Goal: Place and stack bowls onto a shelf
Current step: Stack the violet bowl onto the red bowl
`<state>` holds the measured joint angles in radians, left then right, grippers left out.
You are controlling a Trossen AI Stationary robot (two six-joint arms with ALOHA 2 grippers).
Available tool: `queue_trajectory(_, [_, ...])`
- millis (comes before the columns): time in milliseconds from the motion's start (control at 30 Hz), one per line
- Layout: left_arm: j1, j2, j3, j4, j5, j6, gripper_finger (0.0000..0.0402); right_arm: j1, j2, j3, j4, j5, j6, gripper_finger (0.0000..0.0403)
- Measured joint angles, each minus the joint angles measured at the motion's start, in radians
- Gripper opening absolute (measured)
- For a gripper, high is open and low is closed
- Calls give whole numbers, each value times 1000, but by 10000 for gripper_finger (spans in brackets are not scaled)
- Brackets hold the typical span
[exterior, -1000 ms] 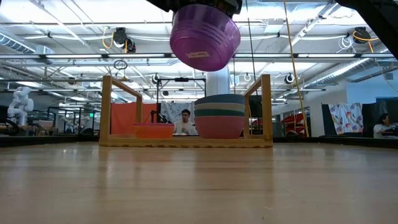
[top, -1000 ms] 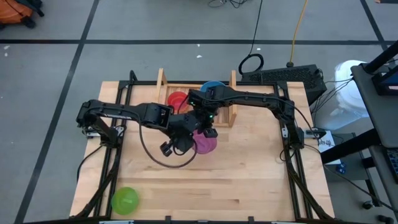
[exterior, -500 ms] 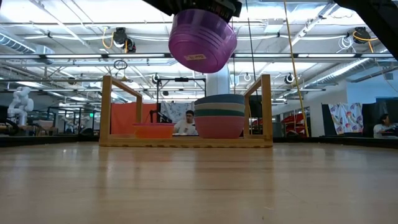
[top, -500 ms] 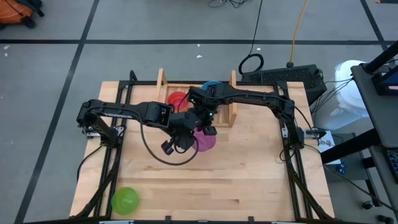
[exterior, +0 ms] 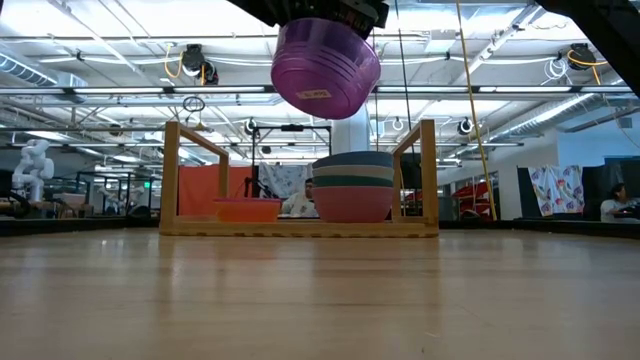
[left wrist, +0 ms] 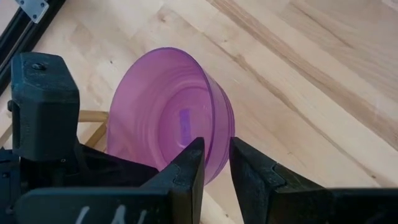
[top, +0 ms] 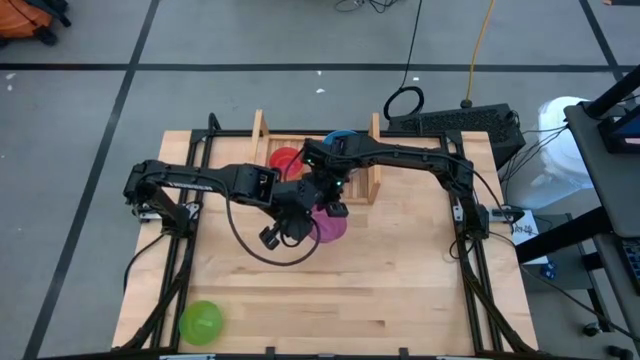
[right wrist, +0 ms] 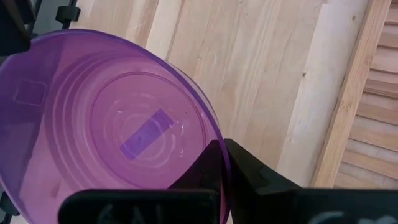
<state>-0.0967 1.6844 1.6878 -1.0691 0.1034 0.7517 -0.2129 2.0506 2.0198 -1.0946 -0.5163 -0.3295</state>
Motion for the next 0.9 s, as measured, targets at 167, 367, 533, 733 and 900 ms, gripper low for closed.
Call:
queue_trajectory(167, [-2, -15, -3, -14, -53, -80, 81, -15, 0, 2, 0, 50, 24, 0])
queue_trajectory(367, [1, -54, -2, -86, -74, -219, 81, -44, -5, 4, -51, 62, 26, 0])
queue_trajectory(533, [0, -71, -3, -128, -124, -322, 81, -53, -34, 3, -55, 72, -4, 0])
queue_trajectory(733, [7, -112, -1, -119, -203, -477, 81, -62, -80, 2, 3, 237, -14, 0])
queue_trajectory(900, [40, -170, 0, -144, -283, -601, 81, -87, -106, 1, 85, 282, -11, 0])
